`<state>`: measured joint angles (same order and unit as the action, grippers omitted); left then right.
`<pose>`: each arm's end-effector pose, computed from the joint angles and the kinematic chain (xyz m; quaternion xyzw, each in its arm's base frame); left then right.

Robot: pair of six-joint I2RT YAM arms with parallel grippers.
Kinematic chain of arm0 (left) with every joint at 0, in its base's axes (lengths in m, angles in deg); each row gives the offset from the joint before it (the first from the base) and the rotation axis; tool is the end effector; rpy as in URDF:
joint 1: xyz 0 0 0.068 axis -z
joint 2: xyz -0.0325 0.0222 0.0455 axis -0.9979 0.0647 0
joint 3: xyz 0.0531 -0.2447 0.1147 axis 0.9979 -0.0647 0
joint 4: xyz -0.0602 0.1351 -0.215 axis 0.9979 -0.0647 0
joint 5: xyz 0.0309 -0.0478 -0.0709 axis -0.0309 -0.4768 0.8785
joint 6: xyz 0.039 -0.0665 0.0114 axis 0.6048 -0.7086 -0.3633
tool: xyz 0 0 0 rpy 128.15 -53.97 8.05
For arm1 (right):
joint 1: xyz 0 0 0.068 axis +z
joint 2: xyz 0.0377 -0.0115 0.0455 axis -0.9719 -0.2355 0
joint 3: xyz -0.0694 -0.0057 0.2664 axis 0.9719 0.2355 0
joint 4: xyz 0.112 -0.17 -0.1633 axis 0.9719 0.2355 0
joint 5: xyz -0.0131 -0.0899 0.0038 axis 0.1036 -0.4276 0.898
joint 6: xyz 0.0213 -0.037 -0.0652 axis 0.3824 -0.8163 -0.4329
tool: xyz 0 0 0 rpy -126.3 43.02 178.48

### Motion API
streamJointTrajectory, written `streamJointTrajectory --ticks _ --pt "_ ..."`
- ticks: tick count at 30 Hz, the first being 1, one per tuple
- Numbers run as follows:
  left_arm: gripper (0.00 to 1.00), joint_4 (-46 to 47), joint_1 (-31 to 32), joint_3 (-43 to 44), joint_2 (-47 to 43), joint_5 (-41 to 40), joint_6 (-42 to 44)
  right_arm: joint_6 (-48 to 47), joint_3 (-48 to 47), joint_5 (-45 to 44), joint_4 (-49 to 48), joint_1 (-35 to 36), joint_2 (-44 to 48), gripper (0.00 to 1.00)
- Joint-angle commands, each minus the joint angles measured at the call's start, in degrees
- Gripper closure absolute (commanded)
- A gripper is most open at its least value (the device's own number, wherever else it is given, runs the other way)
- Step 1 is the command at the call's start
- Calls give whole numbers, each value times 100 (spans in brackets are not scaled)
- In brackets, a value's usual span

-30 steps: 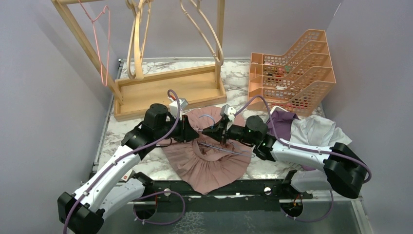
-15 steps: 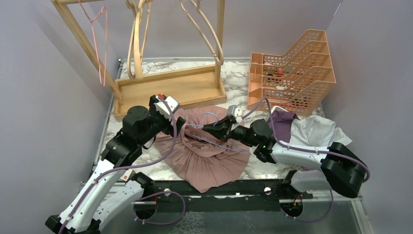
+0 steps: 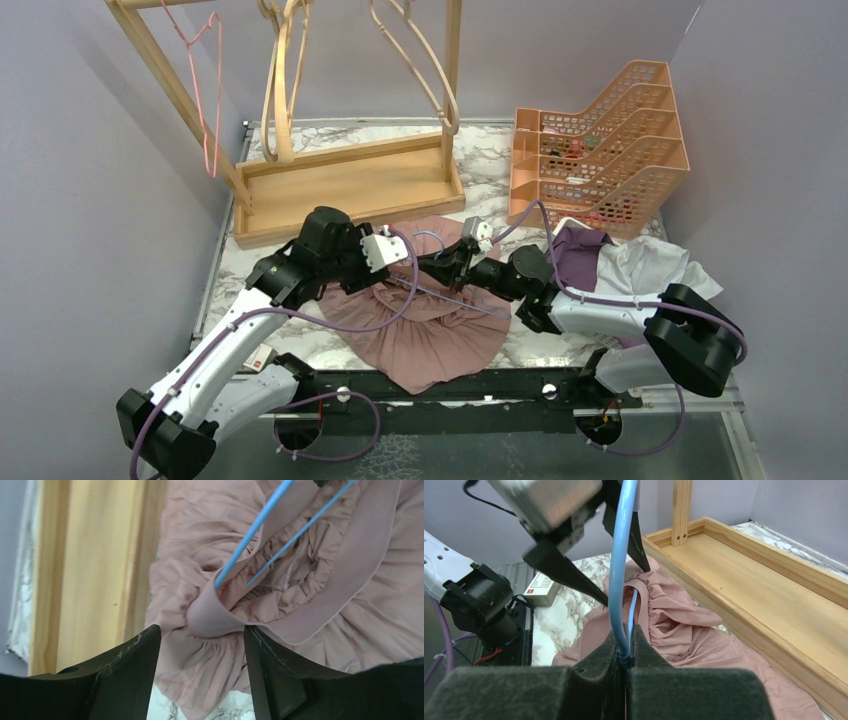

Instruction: Place the skirt on the hanger

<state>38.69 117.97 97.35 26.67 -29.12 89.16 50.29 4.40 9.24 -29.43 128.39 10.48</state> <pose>0.1683 -0.1194 0.2831 0.5647 0.7139 -0.0613 0.4095 0.1693 0.2531 0.2537 -0.3756 0.5310 0.4524 0.6102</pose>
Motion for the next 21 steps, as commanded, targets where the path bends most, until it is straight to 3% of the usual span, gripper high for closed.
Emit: streamJointTrajectory --ticks 1,3,7,8,21 --pt "46 1105 -4 -427 -258 167 382 1 11 2 -674 16 -40 99" --pt "54 1271 -12 -549 -303 276 434 44 61 28 -776 16 -33 99" --pt "81 1082 -13 -414 -177 875 226 87 91 38 -781 12 50 99" --pt "84 1124 -13 -384 -181 1032 96 114 102 33 -790 16 75 99" --pt "85 1430 -18 -132 -319 3050 -508 436 114 396 -1062 11 3 99"
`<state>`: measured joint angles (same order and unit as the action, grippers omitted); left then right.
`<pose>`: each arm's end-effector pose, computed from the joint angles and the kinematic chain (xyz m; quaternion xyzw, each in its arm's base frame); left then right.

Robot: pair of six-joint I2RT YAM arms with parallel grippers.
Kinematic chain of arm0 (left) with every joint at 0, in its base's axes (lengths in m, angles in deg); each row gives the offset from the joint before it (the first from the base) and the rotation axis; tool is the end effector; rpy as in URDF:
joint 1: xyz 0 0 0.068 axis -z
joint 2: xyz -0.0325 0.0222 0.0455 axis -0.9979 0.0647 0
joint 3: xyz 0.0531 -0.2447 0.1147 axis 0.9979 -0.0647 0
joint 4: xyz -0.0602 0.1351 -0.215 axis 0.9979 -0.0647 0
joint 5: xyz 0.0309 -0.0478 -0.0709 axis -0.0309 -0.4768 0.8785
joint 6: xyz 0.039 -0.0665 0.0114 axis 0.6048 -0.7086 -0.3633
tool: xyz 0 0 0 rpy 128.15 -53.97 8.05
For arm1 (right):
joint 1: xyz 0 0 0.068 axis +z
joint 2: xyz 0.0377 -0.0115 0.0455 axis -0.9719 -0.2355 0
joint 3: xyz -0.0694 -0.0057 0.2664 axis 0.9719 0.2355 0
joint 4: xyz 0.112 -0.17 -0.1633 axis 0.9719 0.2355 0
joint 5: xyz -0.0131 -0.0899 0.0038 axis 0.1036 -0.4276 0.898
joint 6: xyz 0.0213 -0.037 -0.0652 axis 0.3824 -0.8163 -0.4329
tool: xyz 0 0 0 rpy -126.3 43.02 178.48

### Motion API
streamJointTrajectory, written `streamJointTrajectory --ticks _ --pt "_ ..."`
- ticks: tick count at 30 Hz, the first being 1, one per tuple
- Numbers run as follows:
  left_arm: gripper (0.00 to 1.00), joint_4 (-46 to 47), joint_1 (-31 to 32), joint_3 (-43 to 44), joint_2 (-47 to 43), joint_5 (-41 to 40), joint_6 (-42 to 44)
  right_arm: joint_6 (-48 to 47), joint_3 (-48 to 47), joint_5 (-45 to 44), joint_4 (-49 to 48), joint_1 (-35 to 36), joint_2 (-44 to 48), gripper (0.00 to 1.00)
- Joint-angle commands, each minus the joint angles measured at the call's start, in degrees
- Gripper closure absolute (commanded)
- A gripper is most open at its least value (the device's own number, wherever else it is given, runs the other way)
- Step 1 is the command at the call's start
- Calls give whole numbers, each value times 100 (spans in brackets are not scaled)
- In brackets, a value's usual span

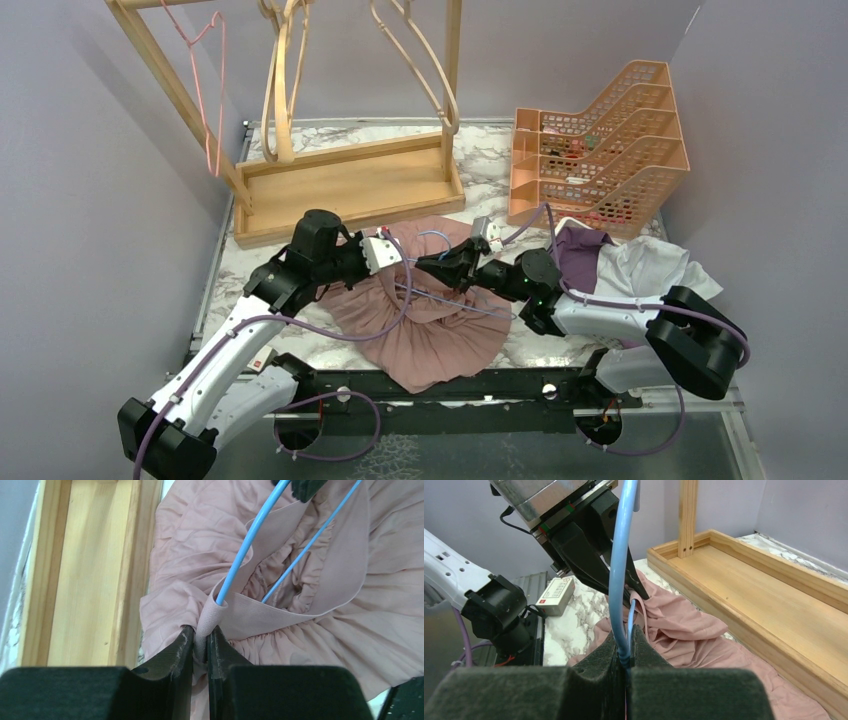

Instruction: Place the skirt on the hanger

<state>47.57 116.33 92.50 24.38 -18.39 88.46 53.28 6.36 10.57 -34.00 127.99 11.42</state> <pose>0.1662 -0.1251 0.2793 0.5684 0.6690 -0.1342 0.4596 0.1643 0.2458 0.2572 -0.3618 0.5142 0.4775 0.6138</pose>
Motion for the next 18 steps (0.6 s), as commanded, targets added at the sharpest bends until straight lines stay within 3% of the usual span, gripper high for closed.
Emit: streamJointTrajectory --ticks 1,7,18 --pt "84 573 150 377 -76 2091 -479 177 -97 317 -693 55 -182 99" --pt "84 733 151 335 14 2332 -473 321 -182 480 -1264 55 -683 99" --pt "82 741 152 286 381 2575 -425 403 -284 738 -1478 53 -957 99"
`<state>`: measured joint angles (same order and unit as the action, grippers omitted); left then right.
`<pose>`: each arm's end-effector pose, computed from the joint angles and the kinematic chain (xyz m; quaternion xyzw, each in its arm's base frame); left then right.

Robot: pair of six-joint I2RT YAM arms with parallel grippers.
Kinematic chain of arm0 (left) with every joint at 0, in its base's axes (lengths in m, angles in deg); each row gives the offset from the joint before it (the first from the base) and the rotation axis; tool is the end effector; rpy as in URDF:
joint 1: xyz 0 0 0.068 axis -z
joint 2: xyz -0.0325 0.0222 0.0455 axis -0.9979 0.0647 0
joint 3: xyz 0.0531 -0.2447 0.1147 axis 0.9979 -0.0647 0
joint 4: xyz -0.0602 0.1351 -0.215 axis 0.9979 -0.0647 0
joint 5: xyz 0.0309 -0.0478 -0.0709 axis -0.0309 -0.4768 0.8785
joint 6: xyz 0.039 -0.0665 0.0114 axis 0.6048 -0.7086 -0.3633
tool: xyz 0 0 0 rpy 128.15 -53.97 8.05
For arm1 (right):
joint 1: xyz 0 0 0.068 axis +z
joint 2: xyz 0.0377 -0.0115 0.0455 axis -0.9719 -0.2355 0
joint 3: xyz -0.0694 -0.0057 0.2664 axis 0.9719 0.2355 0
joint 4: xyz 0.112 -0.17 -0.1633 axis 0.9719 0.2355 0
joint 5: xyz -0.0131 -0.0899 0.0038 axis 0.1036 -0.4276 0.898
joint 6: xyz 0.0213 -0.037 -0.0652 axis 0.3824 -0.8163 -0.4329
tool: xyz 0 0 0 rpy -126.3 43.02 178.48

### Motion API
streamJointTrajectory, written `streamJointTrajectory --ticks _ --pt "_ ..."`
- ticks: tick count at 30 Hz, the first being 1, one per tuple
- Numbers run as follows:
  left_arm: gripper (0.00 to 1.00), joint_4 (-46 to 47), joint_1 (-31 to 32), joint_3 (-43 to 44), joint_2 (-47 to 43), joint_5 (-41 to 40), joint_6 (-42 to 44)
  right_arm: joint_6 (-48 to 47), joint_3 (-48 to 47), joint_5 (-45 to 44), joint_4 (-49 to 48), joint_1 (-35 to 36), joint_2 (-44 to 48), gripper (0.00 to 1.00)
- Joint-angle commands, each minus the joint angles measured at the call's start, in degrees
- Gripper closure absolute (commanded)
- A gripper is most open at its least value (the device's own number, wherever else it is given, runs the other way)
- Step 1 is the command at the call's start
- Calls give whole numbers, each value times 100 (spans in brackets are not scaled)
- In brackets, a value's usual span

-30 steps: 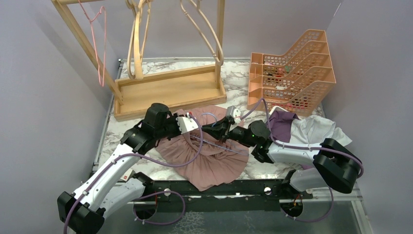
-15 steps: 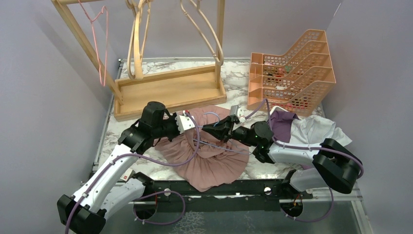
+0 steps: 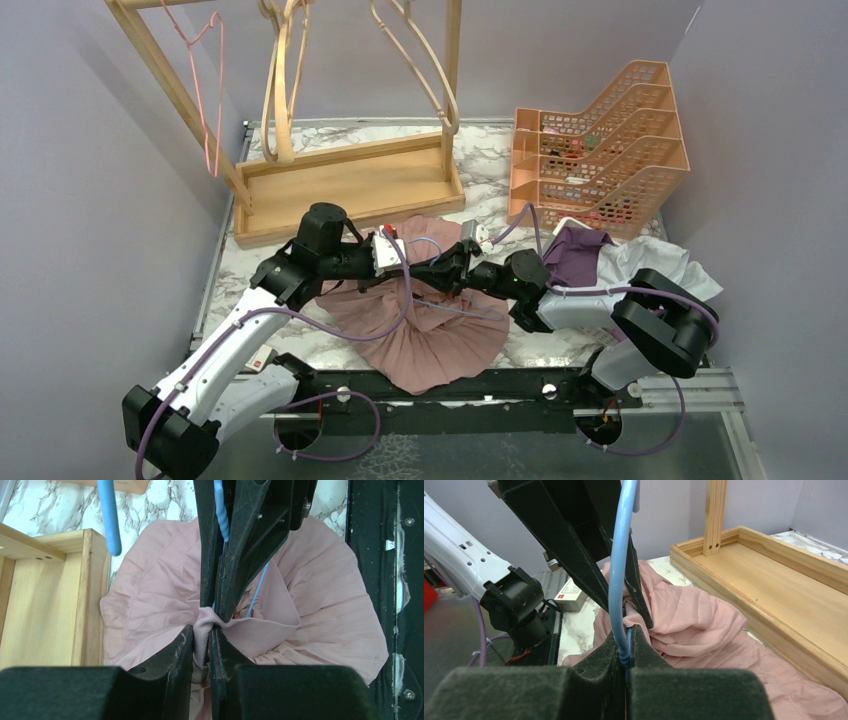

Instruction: Place the skirt on the hanger

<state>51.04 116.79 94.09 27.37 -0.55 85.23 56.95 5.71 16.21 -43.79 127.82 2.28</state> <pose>0.1611 -0.1446 0.2919 0.5892 0.6046 -0.2795 0.4574 0.1696 0.2607 0.2377 -0.3761 0.4984 0.5193 0.5835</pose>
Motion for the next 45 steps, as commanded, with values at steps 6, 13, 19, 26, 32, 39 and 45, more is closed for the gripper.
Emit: streamJointTrajectory --ticks 6,13,19,26,32,39,45 --pt "81 -167 107 112 274 613 269 78 -136 259 -407 70 197 99" --pt "84 -348 105 165 476 693 495 17 -39 311 -192 68 461 99" --pt "100 -336 104 206 498 484 645 -105 -63 392 130 68 625 99" --pt "100 -160 105 80 40 -291 566 -244 -35 -214 1344 68 1257 53" --pt "100 -135 105 40 -334 -784 455 -583 -146 -991 3437 66 2570 41" --pt "100 340 105 -2 -708 -1756 67 244 -888 -2616 6179 73 3585 41" --pt "100 671 106 120 -794 -1863 -418 2060 -1070 -3314 7755 76 3555 53"
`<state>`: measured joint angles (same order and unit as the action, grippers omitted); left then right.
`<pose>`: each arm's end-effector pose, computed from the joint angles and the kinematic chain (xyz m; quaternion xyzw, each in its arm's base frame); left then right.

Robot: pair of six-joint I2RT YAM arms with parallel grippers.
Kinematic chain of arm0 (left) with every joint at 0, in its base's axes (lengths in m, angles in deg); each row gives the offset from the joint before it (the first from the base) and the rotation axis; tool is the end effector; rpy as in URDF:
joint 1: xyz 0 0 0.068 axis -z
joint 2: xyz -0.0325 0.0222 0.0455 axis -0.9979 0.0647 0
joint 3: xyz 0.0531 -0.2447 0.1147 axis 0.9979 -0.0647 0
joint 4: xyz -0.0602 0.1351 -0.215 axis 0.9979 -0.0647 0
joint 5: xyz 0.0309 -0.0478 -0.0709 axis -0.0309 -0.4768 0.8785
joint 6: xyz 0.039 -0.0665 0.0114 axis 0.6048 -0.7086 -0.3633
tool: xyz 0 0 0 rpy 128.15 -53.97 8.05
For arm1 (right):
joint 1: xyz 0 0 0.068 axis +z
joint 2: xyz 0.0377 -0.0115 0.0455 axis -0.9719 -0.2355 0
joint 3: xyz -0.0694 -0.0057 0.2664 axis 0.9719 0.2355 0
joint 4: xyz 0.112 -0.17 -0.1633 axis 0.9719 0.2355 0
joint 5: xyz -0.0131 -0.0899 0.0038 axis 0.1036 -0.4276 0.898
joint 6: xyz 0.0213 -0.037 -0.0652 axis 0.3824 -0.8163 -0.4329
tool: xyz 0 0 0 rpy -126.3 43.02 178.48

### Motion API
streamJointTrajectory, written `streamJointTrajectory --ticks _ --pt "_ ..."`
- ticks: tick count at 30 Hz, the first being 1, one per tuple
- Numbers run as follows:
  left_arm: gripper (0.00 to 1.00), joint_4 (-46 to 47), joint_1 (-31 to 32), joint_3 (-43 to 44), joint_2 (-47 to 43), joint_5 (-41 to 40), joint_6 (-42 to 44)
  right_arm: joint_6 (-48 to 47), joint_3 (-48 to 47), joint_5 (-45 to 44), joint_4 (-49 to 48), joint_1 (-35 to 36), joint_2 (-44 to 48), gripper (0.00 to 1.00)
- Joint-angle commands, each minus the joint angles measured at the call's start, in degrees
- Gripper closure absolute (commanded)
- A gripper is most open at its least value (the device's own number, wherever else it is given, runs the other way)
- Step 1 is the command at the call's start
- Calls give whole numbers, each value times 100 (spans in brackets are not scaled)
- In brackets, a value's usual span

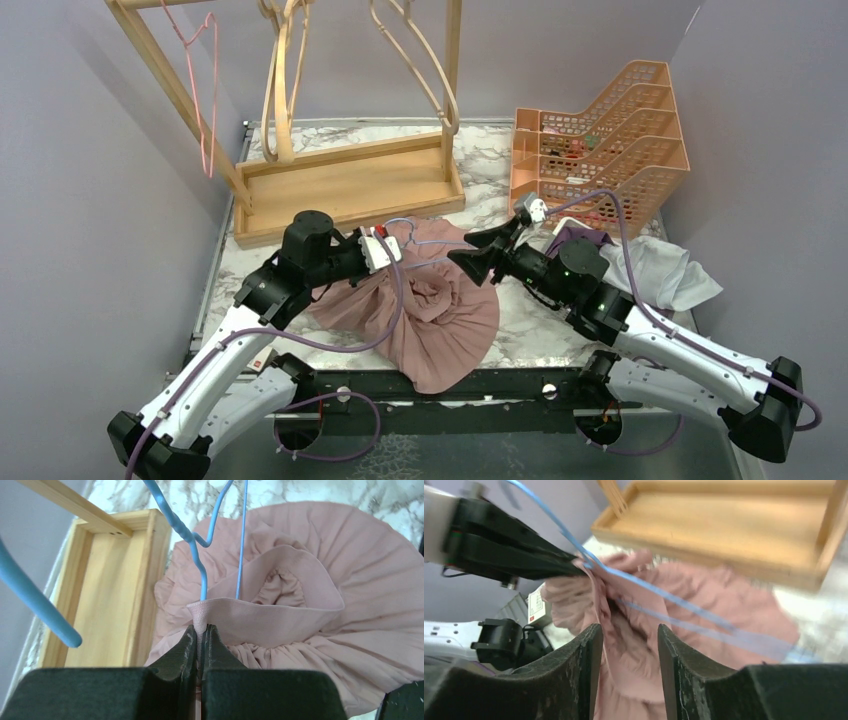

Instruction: Place the skirt on the hanger

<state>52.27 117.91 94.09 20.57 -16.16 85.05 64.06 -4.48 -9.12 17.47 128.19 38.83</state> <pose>0.1556 -0.1281 0.3116 0.5527 0.6259 -0.1592 0.5266 0.1451 0.1869 0.3262 -0.2119 0.6763 0.4109 0.5734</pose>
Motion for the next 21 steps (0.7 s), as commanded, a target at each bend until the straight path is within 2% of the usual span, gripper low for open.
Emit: streamJointTrajectory --ticks 1,4,6,8,12,18,21 --pt "100 574 -6 131 -133 -268 -427 1610 -26 -776 1753 32 -159 56" --pt "100 669 -6 132 -192 -261 -564 2359 72 -622 1912 32 -433 74" --pt "100 681 -6 125 -231 -241 -592 2810 111 -597 1940 35 -640 78" --pt "100 691 -6 87 -294 -226 -595 3129 194 -560 1779 35 -856 76" --pt "100 690 -6 11 -368 -178 -650 3411 260 -467 1449 40 -1397 66" --pt "100 689 -6 -9 -421 -154 -641 3529 256 -536 1232 37 -2189 62" --pt "100 681 -6 -31 -443 -166 -647 3488 313 -526 844 40 -2477 64"
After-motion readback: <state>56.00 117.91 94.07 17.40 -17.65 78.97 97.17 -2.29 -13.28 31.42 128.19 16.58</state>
